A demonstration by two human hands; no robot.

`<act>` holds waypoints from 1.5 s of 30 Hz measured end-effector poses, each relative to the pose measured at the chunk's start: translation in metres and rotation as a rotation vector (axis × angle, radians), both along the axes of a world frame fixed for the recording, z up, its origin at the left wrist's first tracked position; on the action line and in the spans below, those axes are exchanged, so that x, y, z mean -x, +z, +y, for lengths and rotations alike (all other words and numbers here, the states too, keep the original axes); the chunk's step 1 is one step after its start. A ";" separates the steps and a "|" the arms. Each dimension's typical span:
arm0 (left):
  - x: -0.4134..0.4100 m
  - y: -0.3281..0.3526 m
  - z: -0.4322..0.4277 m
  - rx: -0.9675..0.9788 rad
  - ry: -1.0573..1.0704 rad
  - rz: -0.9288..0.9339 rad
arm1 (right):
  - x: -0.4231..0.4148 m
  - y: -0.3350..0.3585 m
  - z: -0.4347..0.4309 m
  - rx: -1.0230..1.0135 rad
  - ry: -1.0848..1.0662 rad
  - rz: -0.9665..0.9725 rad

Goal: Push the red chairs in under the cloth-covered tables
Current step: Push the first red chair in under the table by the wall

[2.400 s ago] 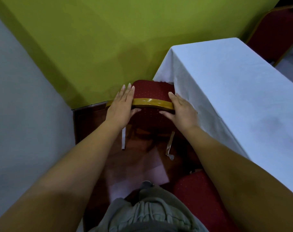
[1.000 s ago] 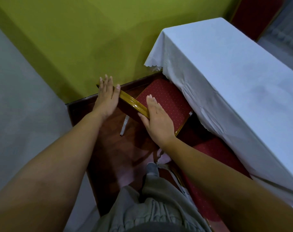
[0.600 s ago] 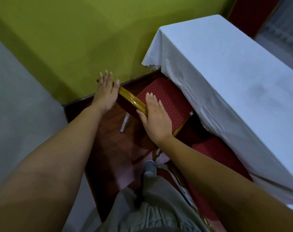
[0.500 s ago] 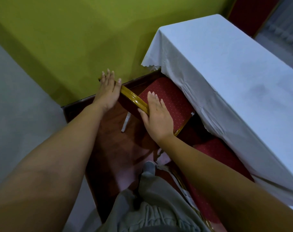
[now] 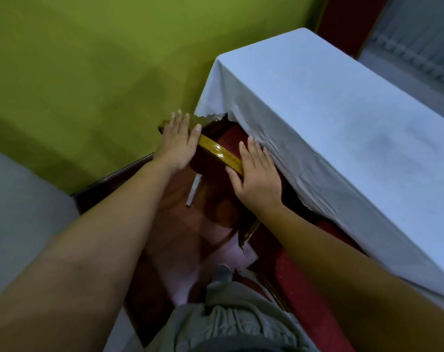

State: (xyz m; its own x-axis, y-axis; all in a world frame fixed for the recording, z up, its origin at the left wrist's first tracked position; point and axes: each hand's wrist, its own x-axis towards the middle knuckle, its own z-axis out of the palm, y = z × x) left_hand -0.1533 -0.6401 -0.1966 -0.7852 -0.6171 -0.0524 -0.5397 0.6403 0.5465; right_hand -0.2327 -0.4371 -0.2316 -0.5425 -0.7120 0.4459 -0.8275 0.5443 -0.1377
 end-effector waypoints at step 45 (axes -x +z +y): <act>-0.014 -0.017 -0.096 0.097 -0.330 0.213 | -0.056 0.005 -0.072 -0.041 -0.219 -0.104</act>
State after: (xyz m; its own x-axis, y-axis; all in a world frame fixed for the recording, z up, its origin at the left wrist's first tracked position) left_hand -0.1392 -0.7364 -0.2139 -0.9290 -0.3241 0.1787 -0.1779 0.8144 0.5524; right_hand -0.1763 -0.5093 -0.2264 -0.7273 -0.5888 0.3525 -0.6718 0.7158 -0.1905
